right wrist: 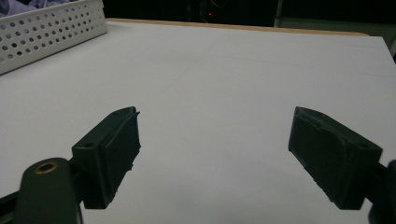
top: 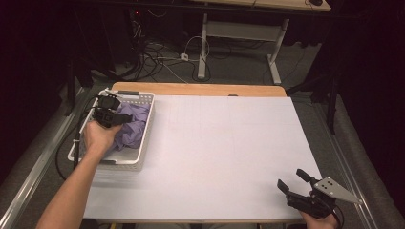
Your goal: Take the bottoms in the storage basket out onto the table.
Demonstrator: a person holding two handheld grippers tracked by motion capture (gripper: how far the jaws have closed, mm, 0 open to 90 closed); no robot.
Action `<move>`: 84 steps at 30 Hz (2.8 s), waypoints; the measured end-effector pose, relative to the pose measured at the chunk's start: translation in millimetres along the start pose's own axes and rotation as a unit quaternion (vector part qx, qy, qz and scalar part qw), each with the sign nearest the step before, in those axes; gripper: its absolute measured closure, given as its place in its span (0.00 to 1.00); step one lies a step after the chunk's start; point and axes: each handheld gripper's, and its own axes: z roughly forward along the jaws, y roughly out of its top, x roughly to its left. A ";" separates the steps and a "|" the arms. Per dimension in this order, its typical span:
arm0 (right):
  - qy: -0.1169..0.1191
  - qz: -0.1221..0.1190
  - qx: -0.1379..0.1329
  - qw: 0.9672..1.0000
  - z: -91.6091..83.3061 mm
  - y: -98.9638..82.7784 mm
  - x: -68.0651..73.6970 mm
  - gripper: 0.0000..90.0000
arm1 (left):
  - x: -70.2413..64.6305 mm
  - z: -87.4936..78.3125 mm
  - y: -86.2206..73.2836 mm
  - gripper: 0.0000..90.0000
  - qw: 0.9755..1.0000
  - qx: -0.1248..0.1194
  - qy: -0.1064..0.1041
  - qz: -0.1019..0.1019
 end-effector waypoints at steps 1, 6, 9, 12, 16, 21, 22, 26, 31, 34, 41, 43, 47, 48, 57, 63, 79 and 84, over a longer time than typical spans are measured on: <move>0.000 0.000 0.000 1.000 0.0 0.0 0.0 0.19 | -1.2 -3.5 1.5 0.88 1.000 -0.004 -0.003 0.004; 0.001 -0.003 0.001 1.000 0.1 0.1 0.4 0.19 | -5.4 -18.6 7.2 0.88 1.000 -0.016 -0.015 0.013; 0.000 -0.003 0.000 1.000 -0.1 0.1 0.8 0.19 | -6.7 -25.3 10.2 0.88 0.999 -0.021 -0.023 0.011; -0.001 -0.003 0.001 1.000 0.1 0.2 1.3 0.19 | -7.6 -32.1 15.6 0.88 0.999 -0.026 -0.033 0.006; -0.001 -0.002 0.002 1.000 0.2 0.2 1.0 0.19 | -9.9 -41.6 23.7 0.88 0.998 -0.037 -0.043 0.007; -0.001 -0.003 0.001 1.000 0.1 0.1 0.9 0.19 | -14.2 -53.3 31.1 0.88 0.997 -0.050 -0.058 0.007; -0.001 -0.003 0.000 1.000 0.1 0.1 0.9 0.19 | -15.0 -55.6 32.4 0.88 0.997 -0.052 -0.061 0.007; -0.002 -0.004 -0.001 1.000 -0.2 0.1 0.9 0.19 | -17.7 -64.7 37.2 0.88 0.996 -0.060 -0.070 0.009; -0.001 -0.002 0.001 1.000 0.2 0.1 0.7 0.19 | -22.6 -74.8 42.4 0.88 0.995 -0.065 -0.080 0.014; 0.000 -0.003 0.001 1.000 0.1 0.1 0.6 0.20 | -24.7 -79.8 46.3 0.88 0.994 -0.064 -0.092 0.004; -0.002 -0.001 0.003 1.000 0.4 0.1 0.4 0.19 | -31.2 -91.0 51.2 0.88 0.992 -0.062 -0.113 0.004; -0.002 0.000 0.003 1.000 0.4 0.1 0.4 0.19 | -33.9 -94.8 52.8 0.88 0.991 -0.063 -0.119 0.005; -0.002 -0.001 0.003 1.000 0.4 0.1 0.3 0.19 | -40.2 -101.6 56.0 0.88 0.989 -0.067 -0.131 0.006; -0.002 0.000 0.002 1.000 0.3 0.1 0.3 0.19 | -41.7 -102.9 56.6 0.88 0.989 -0.066 -0.133 0.008; -0.003 0.003 0.000 1.000 -0.2 -0.1 -0.1 0.19 | -58.1 -111.0 63.3 0.88 0.985 -0.070 -0.155 0.019; -0.003 0.001 0.000 1.000 0.0 0.0 0.2 0.19 | -69.9 -116.4 66.0 0.88 0.982 -0.072 -0.174 0.024; -0.002 -0.003 0.000 1.000 -0.1 -0.1 0.7 0.19 | -99.5 -115.9 61.5 0.88 0.976 -0.048 -0.207 0.045; -0.002 -0.002 0.000 1.000 -0.1 -0.1 0.5 0.20 | -110.0 -114.4 57.8 0.88 0.974 -0.039 -0.217 0.057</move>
